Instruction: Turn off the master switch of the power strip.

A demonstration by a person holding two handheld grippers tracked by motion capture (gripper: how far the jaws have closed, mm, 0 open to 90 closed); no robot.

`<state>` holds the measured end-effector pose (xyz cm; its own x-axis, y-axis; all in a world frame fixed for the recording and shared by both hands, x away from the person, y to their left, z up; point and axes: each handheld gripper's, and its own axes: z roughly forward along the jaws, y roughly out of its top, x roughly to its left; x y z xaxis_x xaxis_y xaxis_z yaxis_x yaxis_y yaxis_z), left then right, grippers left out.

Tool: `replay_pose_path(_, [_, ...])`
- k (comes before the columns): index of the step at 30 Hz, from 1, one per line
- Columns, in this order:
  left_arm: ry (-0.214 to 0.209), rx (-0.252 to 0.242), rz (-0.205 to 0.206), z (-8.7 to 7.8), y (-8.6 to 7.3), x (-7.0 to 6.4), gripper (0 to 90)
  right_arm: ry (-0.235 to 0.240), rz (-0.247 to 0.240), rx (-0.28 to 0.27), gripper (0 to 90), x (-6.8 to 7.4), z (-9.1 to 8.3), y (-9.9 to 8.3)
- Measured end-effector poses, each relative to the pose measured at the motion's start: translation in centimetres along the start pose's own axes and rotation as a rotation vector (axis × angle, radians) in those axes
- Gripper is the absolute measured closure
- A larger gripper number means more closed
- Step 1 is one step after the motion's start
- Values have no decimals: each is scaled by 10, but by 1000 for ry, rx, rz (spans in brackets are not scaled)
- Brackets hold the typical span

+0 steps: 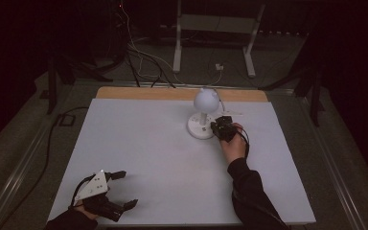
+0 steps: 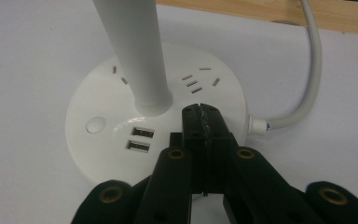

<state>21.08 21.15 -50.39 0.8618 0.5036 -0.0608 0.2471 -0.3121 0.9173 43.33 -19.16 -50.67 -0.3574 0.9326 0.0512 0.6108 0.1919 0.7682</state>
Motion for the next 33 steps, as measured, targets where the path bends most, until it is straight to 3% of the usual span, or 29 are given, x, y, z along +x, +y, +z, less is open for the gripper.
replay_pose_path(8, [2, 4, -2, 0, 0, 0, 9, 14, 9, -8, 900, -2, 0, -1])
replay_pose_path(19, [1, 0, -3, 0, 0, 0, 9, -21, -9, -18, 900, 3, 0, -3])
replay_pose_path(21, [2, 3, -2, 0, 0, 0, 9, -40, -39, -21, 900, 6, 1, -4])
replay_pose_path(23, [1, 2, 0, 0, 0, 0, 9, -48, -38, -19, 900, 7, 1, -4])
replay_pose_path(24, [1, 2, 0, 0, 0, 0, 9, -21, -30, -22, 900, 7, 2, -4])
replay_pose_path(26, [3, 4, -1, 0, 0, 0, 9, -25, -27, -15, 900, 8, 2, -3])
replay_pose_path(28, [4, 6, -1, 0, 0, 0, 9, -49, -53, -12, 900, 11, 3, -2])
replay_pose_path(31, [7, 4, -2, 0, 0, 1, 9, -58, -46, -11, 900, 13, 3, -1])
replay_pose_path(33, [9, 4, -2, 0, 0, 1, 9, -32, -5, -12, 900, 9, 2, -1])
